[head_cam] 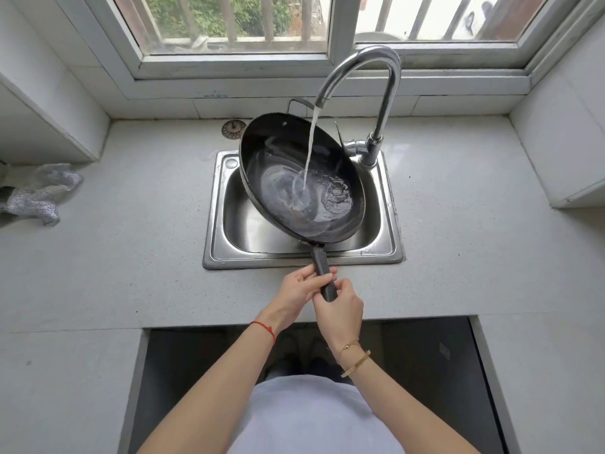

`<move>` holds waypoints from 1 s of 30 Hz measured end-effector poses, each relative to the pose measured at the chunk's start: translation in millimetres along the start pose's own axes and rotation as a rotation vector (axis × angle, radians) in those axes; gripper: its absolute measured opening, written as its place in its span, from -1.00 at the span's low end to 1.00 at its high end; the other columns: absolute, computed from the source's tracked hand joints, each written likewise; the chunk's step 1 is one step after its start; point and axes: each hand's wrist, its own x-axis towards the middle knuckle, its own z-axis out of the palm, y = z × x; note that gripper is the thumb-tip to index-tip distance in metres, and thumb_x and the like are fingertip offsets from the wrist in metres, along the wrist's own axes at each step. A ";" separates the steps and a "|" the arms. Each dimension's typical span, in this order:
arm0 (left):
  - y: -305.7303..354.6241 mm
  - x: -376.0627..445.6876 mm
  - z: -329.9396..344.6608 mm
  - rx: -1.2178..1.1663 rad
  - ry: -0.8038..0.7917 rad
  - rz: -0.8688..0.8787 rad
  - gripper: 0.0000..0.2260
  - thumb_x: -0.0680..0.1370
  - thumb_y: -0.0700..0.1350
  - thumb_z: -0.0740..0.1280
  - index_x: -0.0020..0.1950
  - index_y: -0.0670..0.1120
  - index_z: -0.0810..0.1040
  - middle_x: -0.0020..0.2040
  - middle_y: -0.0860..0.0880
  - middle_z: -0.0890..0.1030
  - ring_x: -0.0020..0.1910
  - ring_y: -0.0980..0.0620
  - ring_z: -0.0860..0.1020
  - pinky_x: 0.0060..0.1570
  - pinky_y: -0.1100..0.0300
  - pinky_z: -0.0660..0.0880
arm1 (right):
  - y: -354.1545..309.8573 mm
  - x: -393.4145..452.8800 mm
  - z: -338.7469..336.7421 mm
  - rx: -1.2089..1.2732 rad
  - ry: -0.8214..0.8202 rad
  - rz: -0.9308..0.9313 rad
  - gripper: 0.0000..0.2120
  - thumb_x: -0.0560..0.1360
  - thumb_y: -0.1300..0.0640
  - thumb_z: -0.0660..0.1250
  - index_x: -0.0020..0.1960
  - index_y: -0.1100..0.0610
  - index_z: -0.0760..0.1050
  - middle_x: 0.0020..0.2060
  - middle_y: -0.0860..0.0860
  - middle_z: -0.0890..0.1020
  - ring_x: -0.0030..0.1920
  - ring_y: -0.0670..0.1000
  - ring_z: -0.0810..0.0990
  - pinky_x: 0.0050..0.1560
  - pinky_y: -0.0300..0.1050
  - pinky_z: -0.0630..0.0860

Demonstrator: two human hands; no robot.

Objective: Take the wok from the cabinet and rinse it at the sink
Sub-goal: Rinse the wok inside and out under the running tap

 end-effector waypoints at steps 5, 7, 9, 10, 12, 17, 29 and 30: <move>-6.8 -0.1 -11.8 -0.033 0.003 -0.037 -0.67 0.55 -0.30 0.35 0.32 -0.25 0.51 0.22 -0.12 0.65 0.25 -0.11 0.59 0.23 0.14 0.54 | 6.2 -2.6 12.3 0.039 -0.042 0.050 -0.83 0.48 0.06 0.39 -0.15 0.08 0.42 -0.38 -0.01 0.58 -0.39 0.01 0.59 -0.41 -0.02 0.56; -8.5 -1.6 -17.3 -0.037 -0.002 -0.050 -0.72 0.56 -0.31 0.33 0.27 -0.21 0.53 0.20 -0.11 0.65 0.21 -0.08 0.62 0.15 0.18 0.57 | 5.9 -1.9 17.0 0.087 -0.089 0.093 -0.84 0.47 0.08 0.39 -0.16 0.07 0.41 -0.32 0.05 0.60 -0.37 0.08 0.63 -0.47 -0.01 0.60; -9.4 -3.2 -21.9 -0.038 -0.005 -0.069 -0.77 0.57 -0.33 0.31 0.19 -0.16 0.57 0.13 -0.08 0.68 0.10 -0.01 0.66 0.08 0.22 0.58 | 3.4 0.1 20.2 0.119 -0.145 0.136 -0.86 0.49 0.13 0.39 -0.15 0.07 0.42 -0.23 0.11 0.60 -0.35 0.13 0.64 -0.57 -0.13 0.55; -9.7 -3.6 -23.7 -0.033 -0.004 -0.078 -0.78 0.57 -0.34 0.30 0.16 -0.13 0.58 0.09 -0.06 0.68 0.07 0.01 0.66 0.07 0.24 0.58 | 3.1 1.0 21.7 0.125 -0.166 0.147 -0.87 0.49 0.15 0.39 -0.13 0.06 0.43 -0.21 0.11 0.59 -0.34 0.13 0.63 -0.58 -0.17 0.52; -10.1 -3.2 -26.7 -0.008 -0.006 -0.092 -0.77 0.57 -0.34 0.30 0.15 -0.10 0.58 0.08 -0.04 0.69 0.05 0.04 0.66 0.06 0.26 0.56 | 5.0 1.6 25.2 0.117 -0.194 0.150 -0.90 0.51 0.15 0.38 -0.07 0.08 0.45 -0.20 0.08 0.58 -0.33 0.10 0.61 -0.57 -0.16 0.54; -16.1 -1.2 -29.1 0.016 0.004 -0.109 -0.75 0.56 -0.36 0.29 0.18 -0.10 0.56 0.13 -0.06 0.66 0.08 0.07 0.65 0.01 0.32 0.55 | 18.1 2.9 32.0 0.078 -0.229 0.132 -0.88 0.50 0.12 0.40 -0.03 0.06 0.46 -0.25 -0.01 0.59 -0.34 -0.01 0.59 -0.40 -0.02 0.63; -11.5 0.0 -45.9 0.100 0.081 -0.171 -0.68 0.54 -0.38 0.32 0.28 -0.24 0.55 0.17 -0.17 0.66 0.14 -0.06 0.64 0.14 0.19 0.56 | 25.1 16.2 33.9 -0.032 -0.433 0.065 -0.77 0.48 0.01 0.42 0.08 0.06 0.51 -0.22 -0.04 0.64 -0.27 -0.08 0.61 -0.26 -0.17 0.59; -10.4 -0.1 -46.0 0.098 0.085 -0.171 -0.70 0.53 -0.39 0.32 0.24 -0.22 0.58 0.17 -0.18 0.66 0.15 -0.09 0.64 0.20 0.14 0.54 | 26.6 21.6 29.9 -0.096 -0.462 0.023 -0.75 0.46 -0.05 0.42 0.06 0.04 0.53 -0.23 -0.05 0.64 -0.25 -0.08 0.61 -0.22 -0.15 0.60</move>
